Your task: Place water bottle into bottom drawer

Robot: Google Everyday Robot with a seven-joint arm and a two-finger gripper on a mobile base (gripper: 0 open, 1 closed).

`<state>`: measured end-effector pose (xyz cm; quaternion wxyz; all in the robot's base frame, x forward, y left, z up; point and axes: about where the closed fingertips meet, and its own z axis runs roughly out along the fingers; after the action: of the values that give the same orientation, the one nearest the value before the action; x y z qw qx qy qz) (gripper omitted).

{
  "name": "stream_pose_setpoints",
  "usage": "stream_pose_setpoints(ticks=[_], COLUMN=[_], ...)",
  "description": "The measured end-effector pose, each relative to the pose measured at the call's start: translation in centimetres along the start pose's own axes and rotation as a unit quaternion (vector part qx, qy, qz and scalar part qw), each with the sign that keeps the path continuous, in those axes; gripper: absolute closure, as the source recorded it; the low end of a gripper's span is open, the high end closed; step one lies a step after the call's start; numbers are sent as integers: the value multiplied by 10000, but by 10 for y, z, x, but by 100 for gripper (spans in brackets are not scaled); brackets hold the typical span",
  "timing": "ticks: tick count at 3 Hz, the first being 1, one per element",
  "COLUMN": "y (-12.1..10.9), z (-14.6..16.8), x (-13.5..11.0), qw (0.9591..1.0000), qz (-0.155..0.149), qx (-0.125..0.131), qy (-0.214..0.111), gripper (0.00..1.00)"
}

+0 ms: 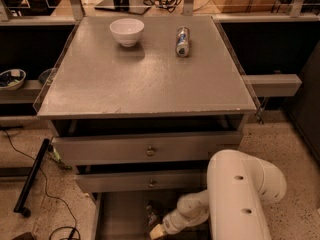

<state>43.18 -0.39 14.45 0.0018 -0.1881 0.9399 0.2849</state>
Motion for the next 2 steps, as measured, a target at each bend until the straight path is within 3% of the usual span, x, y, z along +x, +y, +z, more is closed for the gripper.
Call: stream_pose_setpoints(ticks=[2], y=[0], z=[0], x=[0], qw=[10000], qz=[0], qx=[0], qy=[1], gripper=[0])
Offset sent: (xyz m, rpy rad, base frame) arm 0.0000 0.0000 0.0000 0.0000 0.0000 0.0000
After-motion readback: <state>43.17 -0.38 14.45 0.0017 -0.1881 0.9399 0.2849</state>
